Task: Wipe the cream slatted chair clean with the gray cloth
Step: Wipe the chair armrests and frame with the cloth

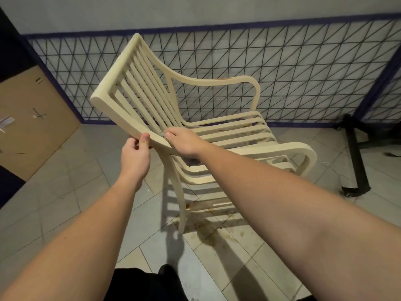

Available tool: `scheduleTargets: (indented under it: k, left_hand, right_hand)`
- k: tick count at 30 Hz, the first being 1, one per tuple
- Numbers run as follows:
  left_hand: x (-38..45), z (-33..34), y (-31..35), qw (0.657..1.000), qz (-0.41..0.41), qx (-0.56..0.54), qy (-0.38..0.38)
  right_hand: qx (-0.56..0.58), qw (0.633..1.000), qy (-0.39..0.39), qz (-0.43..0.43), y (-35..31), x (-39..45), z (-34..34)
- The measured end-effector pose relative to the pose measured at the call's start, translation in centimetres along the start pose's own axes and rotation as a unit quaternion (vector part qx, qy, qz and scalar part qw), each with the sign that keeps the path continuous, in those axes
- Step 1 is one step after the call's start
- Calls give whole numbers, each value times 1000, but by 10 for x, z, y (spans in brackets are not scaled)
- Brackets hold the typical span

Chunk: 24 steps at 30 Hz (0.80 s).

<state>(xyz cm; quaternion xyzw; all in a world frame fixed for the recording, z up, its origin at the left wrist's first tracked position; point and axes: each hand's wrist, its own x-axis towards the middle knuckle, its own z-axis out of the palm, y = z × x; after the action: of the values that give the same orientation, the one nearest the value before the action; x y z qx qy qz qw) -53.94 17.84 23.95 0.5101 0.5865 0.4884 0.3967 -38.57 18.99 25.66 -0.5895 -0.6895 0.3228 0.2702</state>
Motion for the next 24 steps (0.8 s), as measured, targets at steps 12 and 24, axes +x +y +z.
scheduleTargets:
  k: [12, 24]
  left_hand:
    - [-3, 6, -4, 1000, 16, 19, 16]
    - [-7, 15, -1, 999, 4, -38, 19]
  right_hand:
    - [-232, 971, -26, 52, 107, -69, -70]
    - [-78, 933, 219, 276, 223, -146, -159]
